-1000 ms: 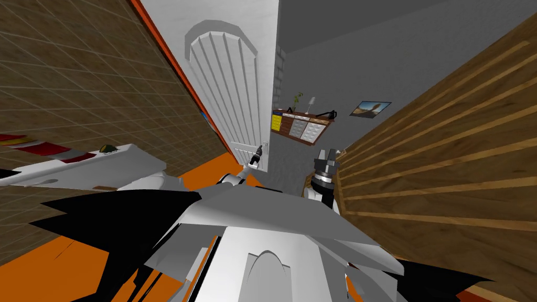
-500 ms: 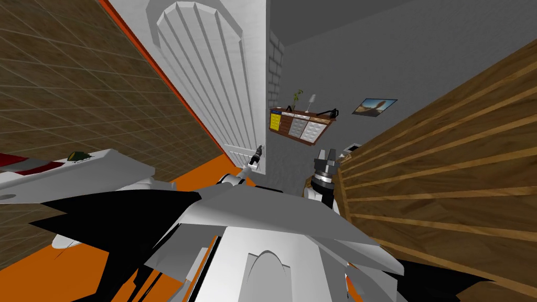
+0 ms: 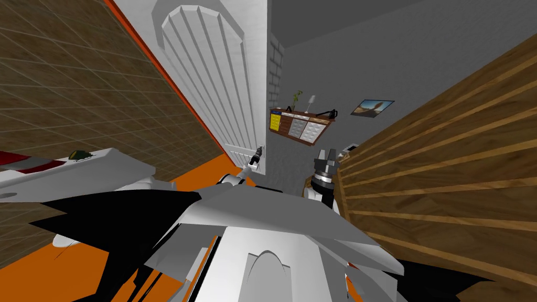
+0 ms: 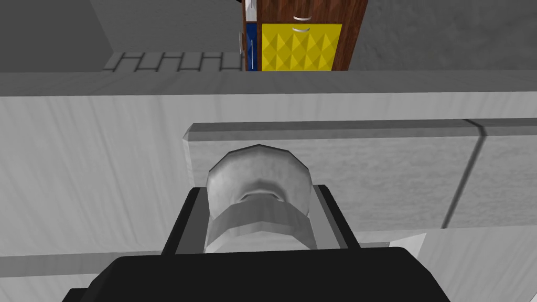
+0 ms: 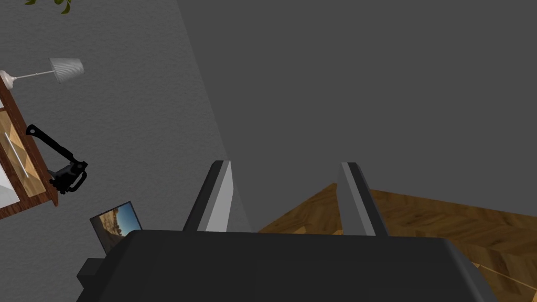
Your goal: Push the door open
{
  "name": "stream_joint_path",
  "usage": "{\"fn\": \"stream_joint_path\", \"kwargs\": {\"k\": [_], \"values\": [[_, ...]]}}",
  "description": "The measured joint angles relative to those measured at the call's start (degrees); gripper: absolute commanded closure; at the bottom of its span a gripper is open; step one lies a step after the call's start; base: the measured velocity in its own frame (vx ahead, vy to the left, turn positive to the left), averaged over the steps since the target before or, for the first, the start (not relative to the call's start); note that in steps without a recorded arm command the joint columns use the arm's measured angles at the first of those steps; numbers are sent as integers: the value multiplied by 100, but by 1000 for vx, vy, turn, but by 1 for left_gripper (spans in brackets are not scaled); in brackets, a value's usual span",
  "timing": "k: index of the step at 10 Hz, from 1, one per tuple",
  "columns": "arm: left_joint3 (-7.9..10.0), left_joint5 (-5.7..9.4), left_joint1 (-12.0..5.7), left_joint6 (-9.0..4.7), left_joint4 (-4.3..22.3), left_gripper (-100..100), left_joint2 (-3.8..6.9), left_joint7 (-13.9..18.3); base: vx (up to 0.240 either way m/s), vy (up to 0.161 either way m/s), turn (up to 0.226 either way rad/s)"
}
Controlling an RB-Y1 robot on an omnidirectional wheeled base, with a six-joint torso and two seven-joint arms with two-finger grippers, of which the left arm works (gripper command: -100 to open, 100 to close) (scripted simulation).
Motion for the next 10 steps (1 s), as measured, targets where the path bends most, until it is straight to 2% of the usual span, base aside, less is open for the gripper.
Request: {"fn": "stream_joint_path", "kwargs": {"k": [4,6,7,8,10], "values": [[99,39,-4,-30,148,100,28,-24,148,-81,45],[179,62,82,34,-2,100,49,-64,205,-76,32],[191,70,175,129,-202,100,92,-47,127,-62,40],[239,88,54,95,-65,100,116,-52,152,-62,39],[363,126,-18,-6,102,100,138,-110,176,-117,70]]}}
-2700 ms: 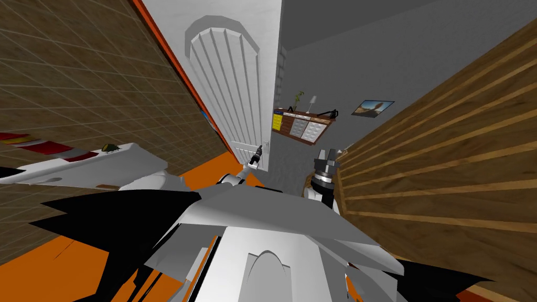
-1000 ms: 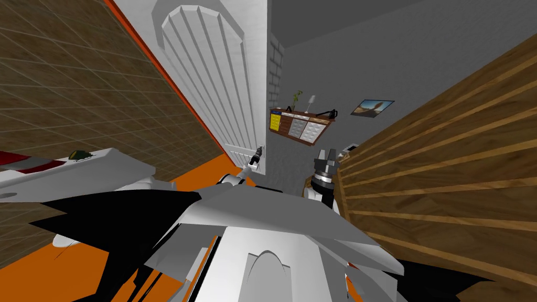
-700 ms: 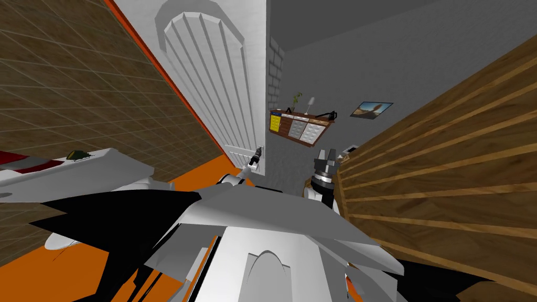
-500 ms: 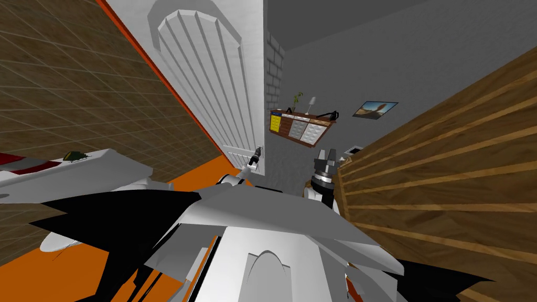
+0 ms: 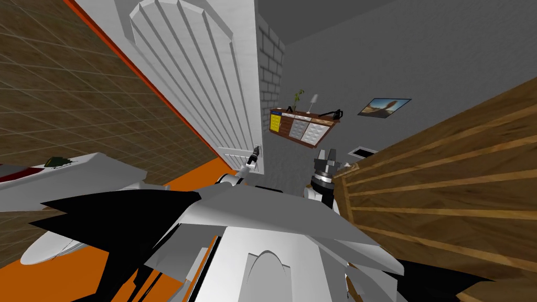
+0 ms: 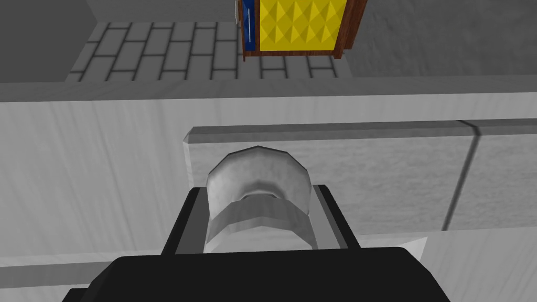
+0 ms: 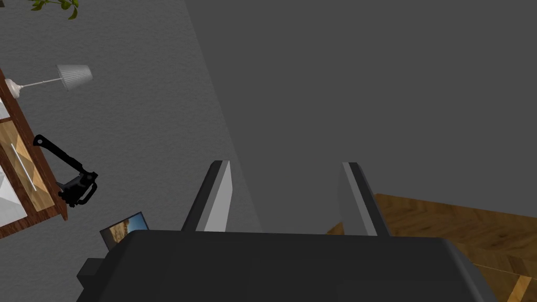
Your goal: Push the door open
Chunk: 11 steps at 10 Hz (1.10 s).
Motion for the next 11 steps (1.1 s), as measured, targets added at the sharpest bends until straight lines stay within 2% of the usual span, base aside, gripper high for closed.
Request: {"fn": "stream_joint_path", "kwargs": {"k": [1,2,3,5,7,8,9,11], "values": [[60,13,109,82,-157,100,-8,-41,232,-123,90],[105,36,116,108,-127,100,44,-37,205,-105,69],[186,65,4,25,85,100,78,-48,179,-100,46],[319,95,174,151,-245,100,74,-138,162,-97,57],[417,133,65,73,-63,100,147,-153,150,-106,61],[471,154,107,101,-96,100,177,-157,193,-155,88],[554,180,32,16,104,100,215,-181,190,-117,84],[670,216,225,172,-227,100,246,-217,143,-105,59]]}}
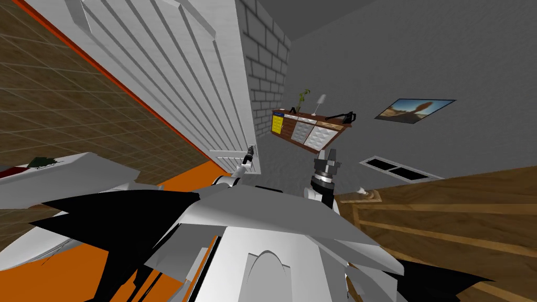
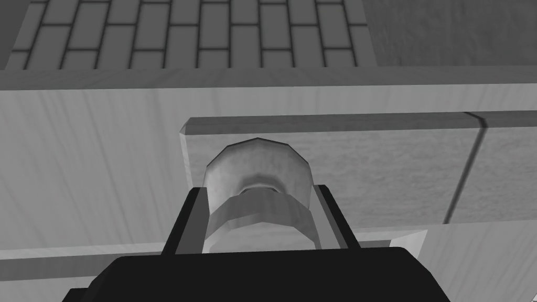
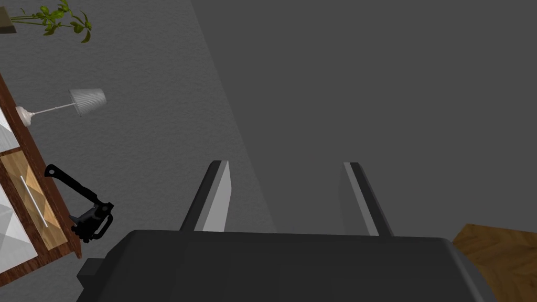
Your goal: Push the door open
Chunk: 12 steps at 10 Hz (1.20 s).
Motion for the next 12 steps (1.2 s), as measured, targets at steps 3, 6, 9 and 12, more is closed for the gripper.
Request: {"fn": "stream_joint_path", "kwargs": {"k": [3,6,9,12], "values": [[154,61,-237,-239,513,100,138,-10,160,-91,51],[284,90,-81,-48,137,100,99,-107,128,-67,41],[443,143,-33,-34,138,100,178,-149,143,-93,62],[542,177,-126,-112,316,100,244,-173,116,-43,38]]}}
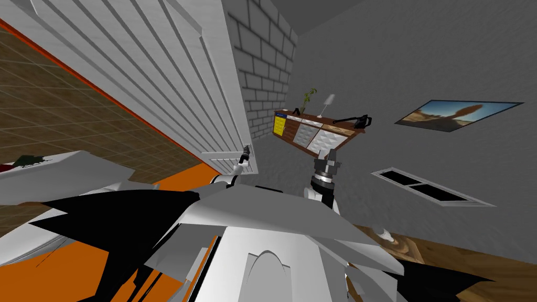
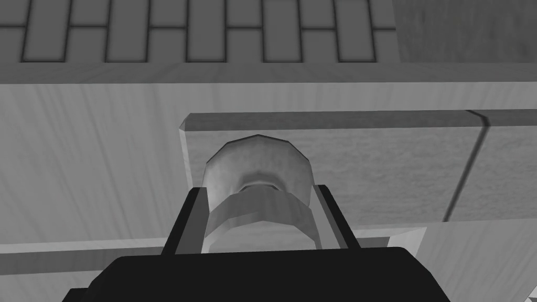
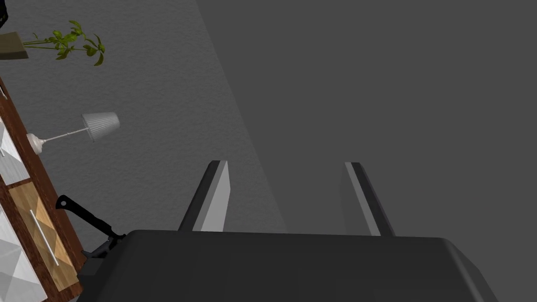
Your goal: Push the door open
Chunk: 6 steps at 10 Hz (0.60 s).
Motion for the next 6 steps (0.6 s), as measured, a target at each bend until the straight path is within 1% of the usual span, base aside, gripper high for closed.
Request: {"fn": "stream_joint_path", "kwargs": {"k": [1,2,3,4,5,6], "values": [[35,13,31,21,-18,100,-3,-14,192,-59,56],[76,23,110,77,-117,100,-20,-44,182,-59,52],[124,40,107,76,-93,100,-5,-67,185,-50,46],[168,62,22,-8,95,100,57,-59,218,-63,56],[238,82,57,13,24,100,55,-97,210,-100,62],[302,103,18,-26,100,100,102,-123,228,-85,79]]}}
